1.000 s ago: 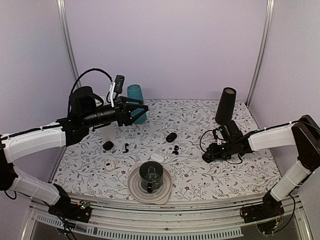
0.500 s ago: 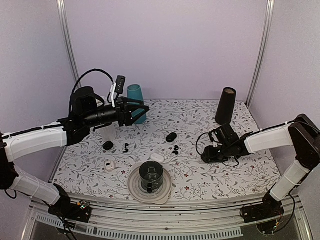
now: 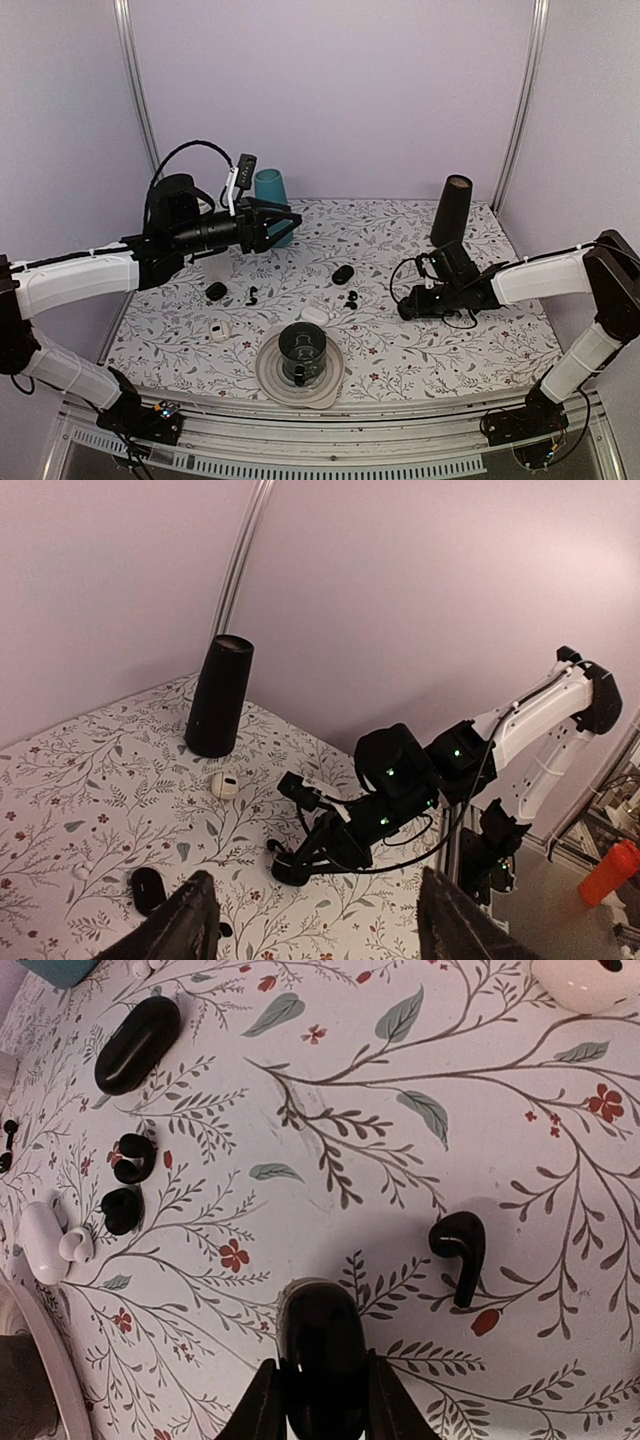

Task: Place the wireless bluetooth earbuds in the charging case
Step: Pick up the charging case from the center of the board, then pass from the right arm to the left

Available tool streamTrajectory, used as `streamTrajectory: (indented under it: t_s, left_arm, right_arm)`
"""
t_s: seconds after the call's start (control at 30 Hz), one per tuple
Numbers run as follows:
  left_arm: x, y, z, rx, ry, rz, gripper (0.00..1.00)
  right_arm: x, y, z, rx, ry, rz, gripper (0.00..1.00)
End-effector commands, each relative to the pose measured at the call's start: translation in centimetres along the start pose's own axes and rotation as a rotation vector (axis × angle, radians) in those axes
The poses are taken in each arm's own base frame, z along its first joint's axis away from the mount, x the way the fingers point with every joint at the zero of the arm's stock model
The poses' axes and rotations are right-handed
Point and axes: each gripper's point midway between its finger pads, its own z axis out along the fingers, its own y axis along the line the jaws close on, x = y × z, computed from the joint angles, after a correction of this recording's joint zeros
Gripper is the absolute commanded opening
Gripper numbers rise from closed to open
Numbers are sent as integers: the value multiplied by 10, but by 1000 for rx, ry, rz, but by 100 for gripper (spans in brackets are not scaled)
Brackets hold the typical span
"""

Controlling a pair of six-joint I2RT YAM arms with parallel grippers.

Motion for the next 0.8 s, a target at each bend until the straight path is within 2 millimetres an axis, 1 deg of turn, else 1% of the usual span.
streamTrajectory:
  t_s: [0.0,0.1,0.17,0.27,0.43,0.53,0.6,0.67,0.77]
  left_arm:
    - [-5,4,2,5,1,-18,68]
    - [1,4,5,27,32,-27,68]
    - [6,4,8,54,62,-27,68]
    - [12,0,12,112,102,-15,68]
    - [23,-9,20,225,167,-7,66]
    - [30,-14,24,292,198,-14,63]
    - [36,-17,27,329,217,-19,62]
    - [43,-21,29,364,237,-24,60]
    - [52,-30,34,401,273,-20,60]
  right_arm:
    - [-18,21,-14,-73,-49,-46,12]
    - [-31,36,-24,-134,-81,-77,12]
    - [-44,52,-36,-193,-116,-106,11]
    - [-65,77,-60,-284,-174,-174,11]
    - [-86,116,-106,-447,-260,-292,11]
    - [-92,137,-134,-551,-302,-355,11]
    - [-94,148,-150,-602,-323,-392,11]
    - [-94,159,-164,-647,-343,-433,12]
    - [-89,175,-182,-704,-360,-500,12]
